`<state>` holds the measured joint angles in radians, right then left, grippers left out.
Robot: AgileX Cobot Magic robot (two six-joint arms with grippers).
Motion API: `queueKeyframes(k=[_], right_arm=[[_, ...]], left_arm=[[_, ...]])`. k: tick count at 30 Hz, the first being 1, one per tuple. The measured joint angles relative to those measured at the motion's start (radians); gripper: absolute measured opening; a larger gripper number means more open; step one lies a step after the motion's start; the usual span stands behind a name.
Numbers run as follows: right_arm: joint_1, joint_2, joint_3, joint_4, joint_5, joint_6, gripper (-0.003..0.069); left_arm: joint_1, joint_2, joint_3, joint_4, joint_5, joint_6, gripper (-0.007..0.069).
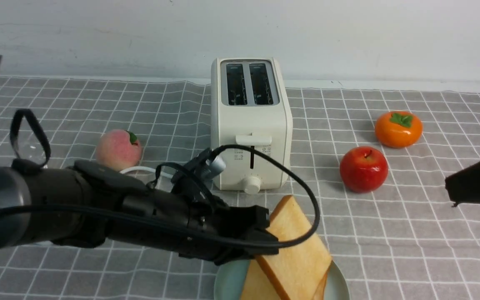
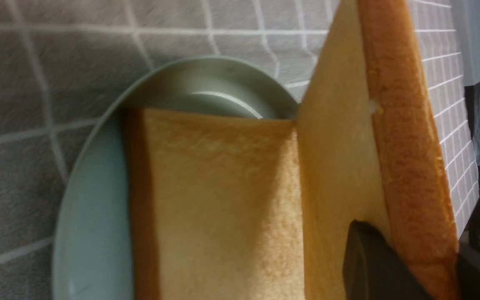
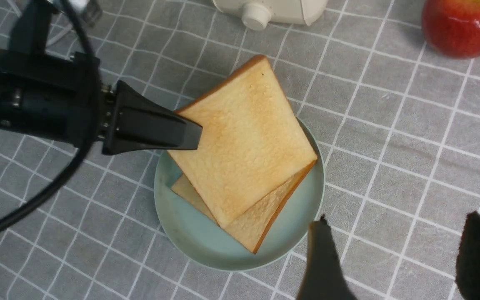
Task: Take toasted bread from bread machine on grey coffee table place on plate.
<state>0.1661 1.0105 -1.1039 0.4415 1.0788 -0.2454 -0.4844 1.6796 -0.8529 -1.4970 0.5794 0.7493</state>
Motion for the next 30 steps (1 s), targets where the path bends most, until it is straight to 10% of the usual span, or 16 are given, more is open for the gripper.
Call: queueKeyframes(k=[14, 21, 30], right_arm=[[0.0, 0.0, 0.0, -0.02, -0.001, -0.013, 0.0421], [-0.001, -0.022, 0.069, -0.079, -0.091, 0.067, 0.037], [-0.001, -0.316, 0.514, -0.073, -0.476, 0.083, -0.001]], left_arm=[[0.0, -0.228, 0.005, 0.562, -0.222, -0.132, 0.0654], [0.0, -0.504, 0.005, 0.874, -0.065, -0.381, 0.0597], [0.0, -0.785, 0.007, 1.276, 0.377, -0.844, 0.0234]])
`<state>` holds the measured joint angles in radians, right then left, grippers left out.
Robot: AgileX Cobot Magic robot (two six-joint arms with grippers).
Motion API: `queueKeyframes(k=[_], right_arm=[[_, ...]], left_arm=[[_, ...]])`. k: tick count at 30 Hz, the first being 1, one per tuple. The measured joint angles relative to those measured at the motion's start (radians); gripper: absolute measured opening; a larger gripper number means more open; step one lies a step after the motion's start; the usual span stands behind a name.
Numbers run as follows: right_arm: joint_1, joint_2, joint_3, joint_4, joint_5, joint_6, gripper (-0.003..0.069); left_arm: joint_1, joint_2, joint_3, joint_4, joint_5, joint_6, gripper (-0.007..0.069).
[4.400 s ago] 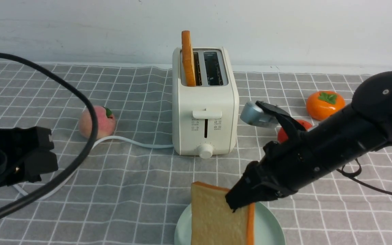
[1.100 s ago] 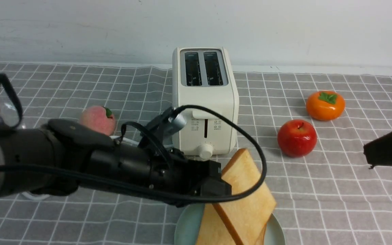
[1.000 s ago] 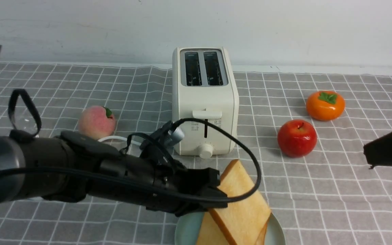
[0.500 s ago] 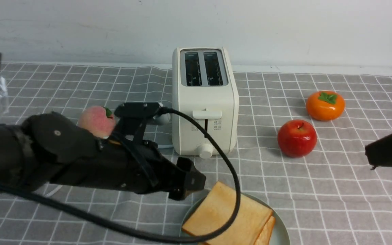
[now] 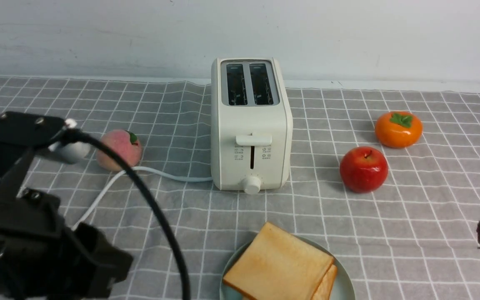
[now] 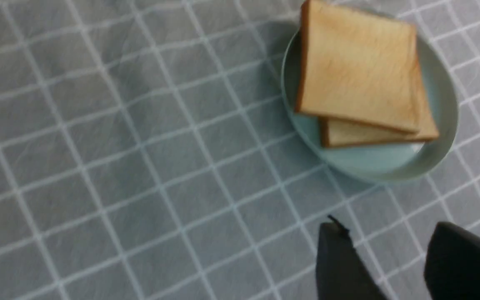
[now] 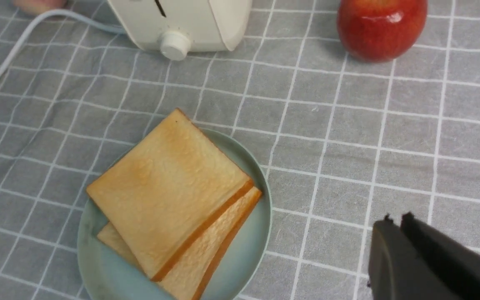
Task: Take toasted bread from bread machine on grey coffee table place on plate.
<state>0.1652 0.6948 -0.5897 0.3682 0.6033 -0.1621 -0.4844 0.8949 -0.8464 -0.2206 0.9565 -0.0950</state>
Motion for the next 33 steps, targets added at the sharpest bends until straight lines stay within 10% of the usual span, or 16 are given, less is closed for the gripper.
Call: queueKeyframes(k=[6, 33], right_arm=[[0.0, -0.197, 0.234, 0.021, -0.148, 0.001, -0.0018], [0.0, -0.266, 0.385, 0.021, -0.164, 0.0, -0.0008]], left_arm=[[0.0, -0.119, 0.0, 0.018, 0.181, -0.089, -0.0014], [0.0, -0.308, 0.0, -0.071, 0.293, -0.151, -0.0014]])
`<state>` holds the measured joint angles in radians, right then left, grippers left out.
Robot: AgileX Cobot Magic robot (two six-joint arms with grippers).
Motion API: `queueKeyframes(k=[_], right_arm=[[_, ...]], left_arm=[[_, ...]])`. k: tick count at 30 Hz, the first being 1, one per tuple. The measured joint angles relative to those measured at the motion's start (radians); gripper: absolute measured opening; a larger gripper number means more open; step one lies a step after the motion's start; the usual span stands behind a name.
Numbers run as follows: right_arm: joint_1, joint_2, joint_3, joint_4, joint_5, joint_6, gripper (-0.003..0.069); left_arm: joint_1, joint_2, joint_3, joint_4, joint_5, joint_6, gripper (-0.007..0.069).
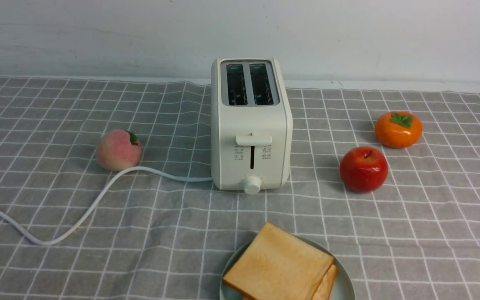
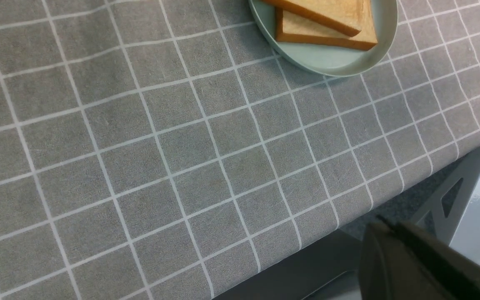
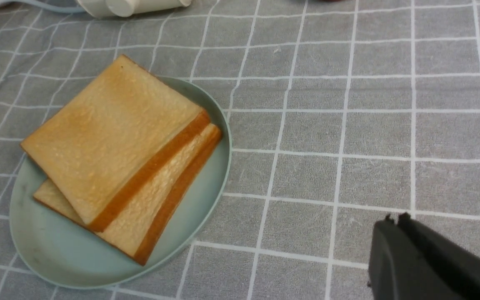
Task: Take toasted bread from bread machine on grey coffee table place on plate.
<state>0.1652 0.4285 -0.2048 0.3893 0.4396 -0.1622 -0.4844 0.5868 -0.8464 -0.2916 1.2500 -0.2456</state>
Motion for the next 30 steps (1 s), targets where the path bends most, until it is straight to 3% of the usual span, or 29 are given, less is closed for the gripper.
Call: queueKeyframes(k=[30], right_arm=[[0.0, 0.0, 0.0, 0.002, 0.001, 0.0, 0.0015]], left_arm=[[0.0, -0.002, 0.0, 0.0, 0.001, 0.0, -0.0014]])
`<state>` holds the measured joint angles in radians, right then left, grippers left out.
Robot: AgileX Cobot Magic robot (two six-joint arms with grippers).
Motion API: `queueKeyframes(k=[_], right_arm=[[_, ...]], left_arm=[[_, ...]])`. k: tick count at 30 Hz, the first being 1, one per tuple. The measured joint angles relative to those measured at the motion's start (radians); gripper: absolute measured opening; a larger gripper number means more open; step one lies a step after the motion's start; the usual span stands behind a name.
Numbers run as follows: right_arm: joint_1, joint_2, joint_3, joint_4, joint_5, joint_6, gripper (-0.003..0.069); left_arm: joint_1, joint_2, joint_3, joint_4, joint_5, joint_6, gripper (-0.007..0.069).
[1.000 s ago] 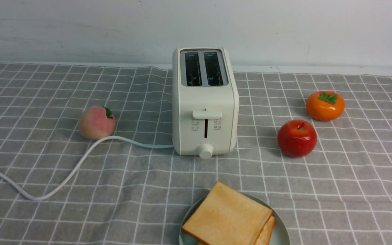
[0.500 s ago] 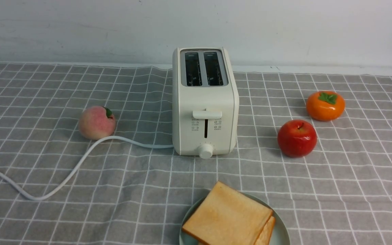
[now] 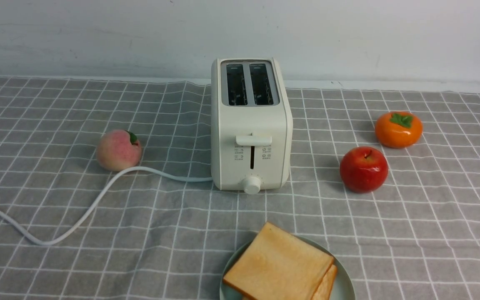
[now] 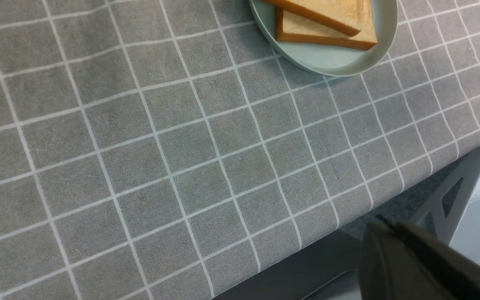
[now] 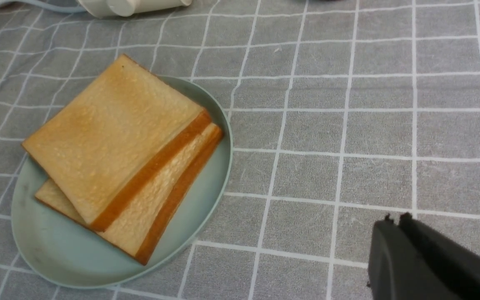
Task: Take toasted bread from bread machine on grey coffee table place on plate.
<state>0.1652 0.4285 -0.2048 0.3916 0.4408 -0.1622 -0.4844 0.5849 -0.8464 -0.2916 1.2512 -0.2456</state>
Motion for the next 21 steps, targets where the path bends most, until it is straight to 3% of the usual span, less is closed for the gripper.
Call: queueKeyframes(k=[16, 21], right_arm=[[0.0, 0.0, 0.0, 0.001, 0.006, 0.0, 0.0022], [0.0, 0.0, 0.0, 0.001, 0.022, 0.0, 0.0027]], left_arm=[[0.0, -0.039, 0.029, 0.146, -0.021, 0.001, -0.0013], [0.01, -0.183, 0.107, 0.254, -0.171, 0.001, -0.0012]])
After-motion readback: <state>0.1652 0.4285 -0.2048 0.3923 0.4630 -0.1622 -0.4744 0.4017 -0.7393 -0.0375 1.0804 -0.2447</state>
